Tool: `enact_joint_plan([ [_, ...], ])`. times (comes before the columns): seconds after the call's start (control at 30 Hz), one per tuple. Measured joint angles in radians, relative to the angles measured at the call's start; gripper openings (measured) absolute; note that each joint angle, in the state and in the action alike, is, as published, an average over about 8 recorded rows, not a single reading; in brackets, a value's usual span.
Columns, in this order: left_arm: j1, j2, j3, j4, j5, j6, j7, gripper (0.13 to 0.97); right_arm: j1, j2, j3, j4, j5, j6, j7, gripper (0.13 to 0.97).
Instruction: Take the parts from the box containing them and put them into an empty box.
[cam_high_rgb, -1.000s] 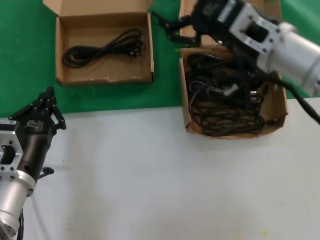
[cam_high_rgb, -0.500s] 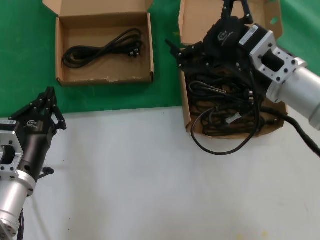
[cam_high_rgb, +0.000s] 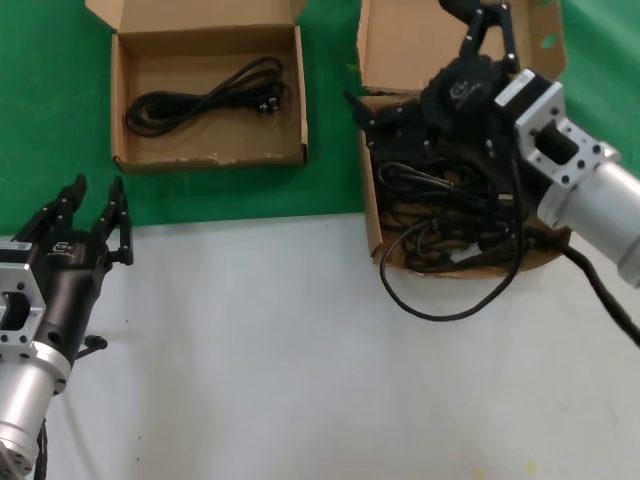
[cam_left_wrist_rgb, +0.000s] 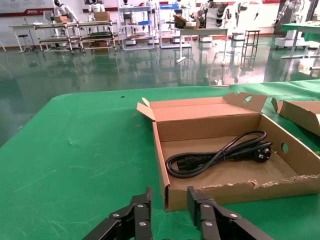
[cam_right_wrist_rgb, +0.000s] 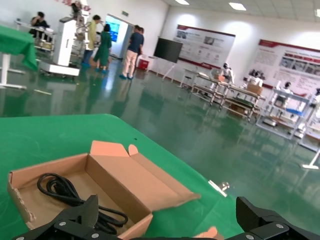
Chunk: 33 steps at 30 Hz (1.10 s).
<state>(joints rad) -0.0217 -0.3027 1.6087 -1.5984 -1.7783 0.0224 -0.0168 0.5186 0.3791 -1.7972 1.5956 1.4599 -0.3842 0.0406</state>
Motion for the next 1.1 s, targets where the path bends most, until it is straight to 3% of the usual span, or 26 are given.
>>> enact_joint_plan([
  [0.17, 0.002, 0.000, -0.001, 0.000, -0.002, -0.002, 0.001, 0.285, -0.038, -0.006, 0.014, 0.000, 0.025, 0.028, -0.003, 0.965],
  [0.47, 0.005, 0.001, -0.002, 0.000, -0.004, -0.005, 0.003, 0.453, -0.108, -0.017, 0.041, 0.001, 0.071, 0.080, -0.008, 0.966],
  [0.73, 0.007, 0.001, -0.003, -0.001, -0.007, -0.007, 0.005, 0.667, -0.171, -0.026, 0.065, 0.001, 0.112, 0.126, -0.013, 0.966],
  [1.03, 0.010, 0.001, -0.004, -0.001, -0.010, -0.010, 0.008, 0.832, -0.241, -0.037, 0.092, 0.002, 0.158, 0.179, -0.019, 0.966],
  [1.1, 0.011, 0.001, -0.004, -0.001, -0.011, -0.011, 0.008, 0.832, -0.257, -0.039, 0.097, 0.002, 0.168, 0.190, -0.020, 0.966],
])
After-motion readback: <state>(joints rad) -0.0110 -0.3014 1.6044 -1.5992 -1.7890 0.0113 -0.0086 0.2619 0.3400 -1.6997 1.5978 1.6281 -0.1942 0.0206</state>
